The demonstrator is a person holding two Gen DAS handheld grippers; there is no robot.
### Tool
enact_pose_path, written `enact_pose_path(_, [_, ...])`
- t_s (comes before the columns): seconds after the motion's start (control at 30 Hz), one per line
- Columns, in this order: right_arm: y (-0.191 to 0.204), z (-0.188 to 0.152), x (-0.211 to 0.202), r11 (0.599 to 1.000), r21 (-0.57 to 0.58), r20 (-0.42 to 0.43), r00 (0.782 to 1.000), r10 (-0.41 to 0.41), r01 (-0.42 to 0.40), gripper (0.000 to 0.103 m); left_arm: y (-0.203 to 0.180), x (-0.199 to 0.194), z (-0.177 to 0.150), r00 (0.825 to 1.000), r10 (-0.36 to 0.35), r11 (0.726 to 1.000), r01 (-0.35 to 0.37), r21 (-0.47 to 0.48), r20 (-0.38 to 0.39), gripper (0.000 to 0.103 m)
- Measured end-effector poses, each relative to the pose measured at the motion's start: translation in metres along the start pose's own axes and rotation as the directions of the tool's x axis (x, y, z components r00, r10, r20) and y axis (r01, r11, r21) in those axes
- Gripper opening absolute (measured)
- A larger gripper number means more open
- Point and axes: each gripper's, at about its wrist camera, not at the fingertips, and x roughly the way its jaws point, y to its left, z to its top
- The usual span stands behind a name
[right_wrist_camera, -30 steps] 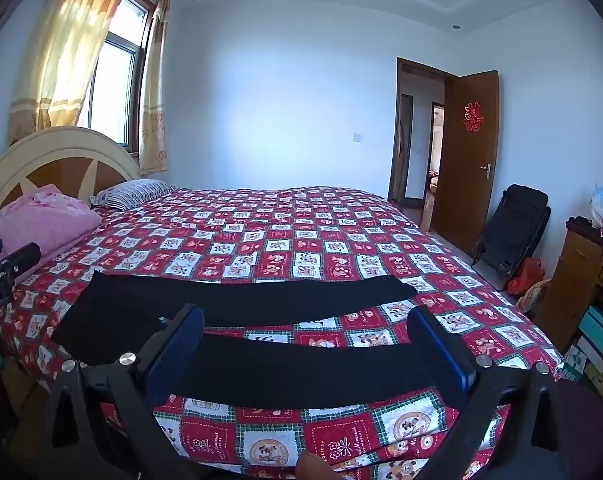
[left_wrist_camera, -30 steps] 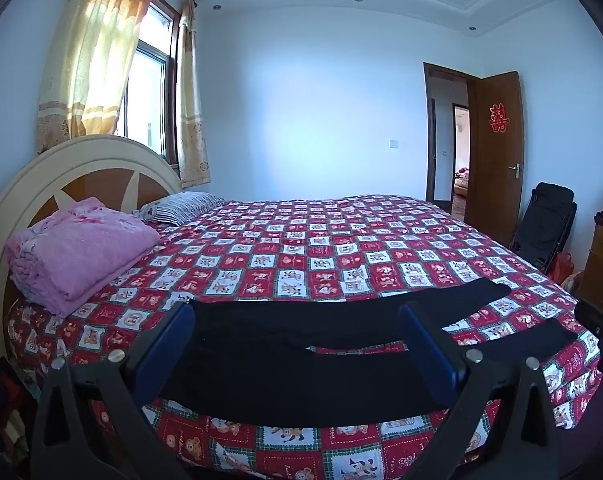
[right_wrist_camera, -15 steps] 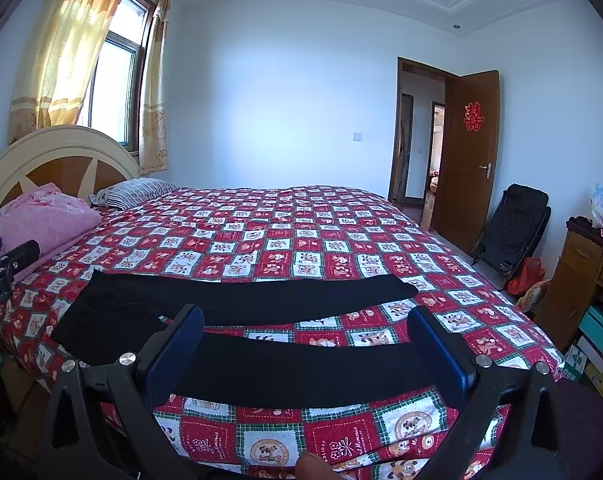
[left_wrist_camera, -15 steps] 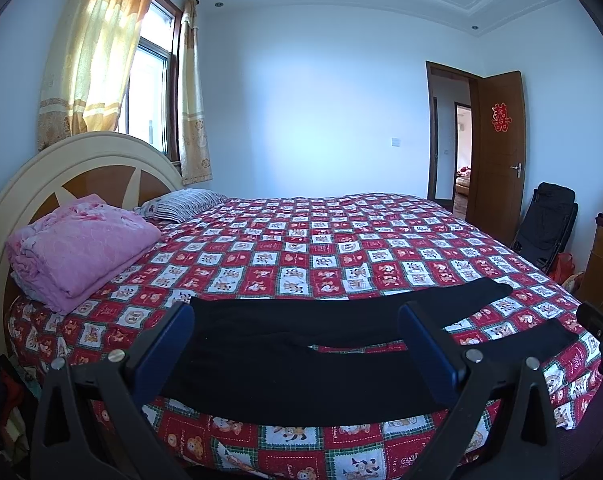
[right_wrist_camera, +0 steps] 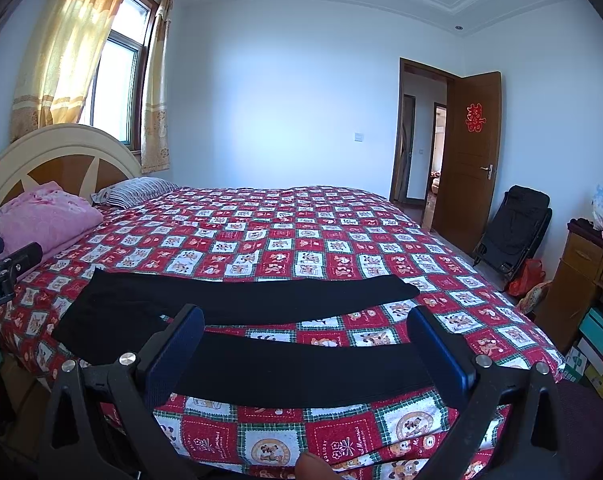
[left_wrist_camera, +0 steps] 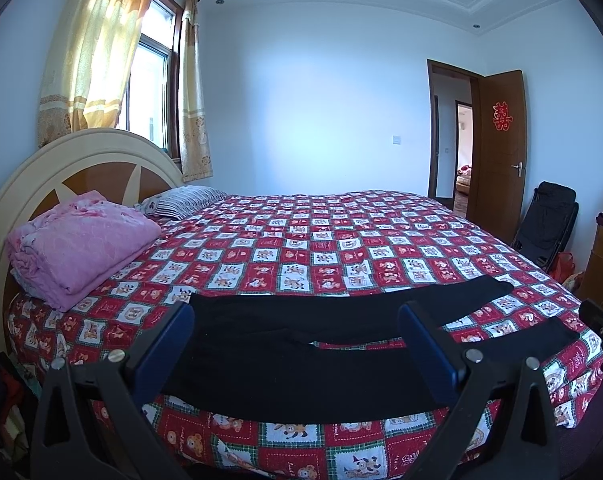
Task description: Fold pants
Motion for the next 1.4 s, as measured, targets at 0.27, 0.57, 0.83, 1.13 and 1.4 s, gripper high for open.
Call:
enact_pose_path(0.27, [0.0001, -0.0001, 0.0000, 1.000, 0.000, 0.000, 1.000, -0.001, 0.001, 0.102, -0.0003, -0.0001, -0.0001, 1.000, 0.001, 1.000, -0.001, 0.000, 0.000, 0.103])
enact_pose_path(0.57, [0.0015, 0.0000, -0.0009, 1.000, -0.004, 0.000, 1.000, 0.001, -0.001, 0.102, -0.0002, 0.0000, -0.0002, 1.000, 0.000, 1.000, 0.000, -0.001, 0.000, 0.103])
enact_pose_path(0.83, [0.0019, 0.0001, -0.0009, 1.000, -0.004, 0.001, 1.000, 0.001, -0.001, 0.102, -0.0005, 0.0002, -0.0007, 1.000, 0.000, 1.000, 0.000, 0.000, -0.001, 0.103])
enact_pose_path(1.13, [0.0024, -0.0002, -0.0009, 1.000, -0.005, 0.001, 1.000, 0.000, 0.000, 0.102, -0.0011, 0.0001, -0.0024, 1.000, -0.001, 1.000, 0.001, 0.001, -0.003, 0.103])
enact_pose_path(1.4, [0.0054, -0.0024, -0.0006, 1.000, -0.008, -0.003, 1.000, 0.003, -0.003, 0.102, -0.0019, 0.0007, -0.0056, 1.000, -0.001, 1.000, 0.001, 0.001, -0.007, 0.103])
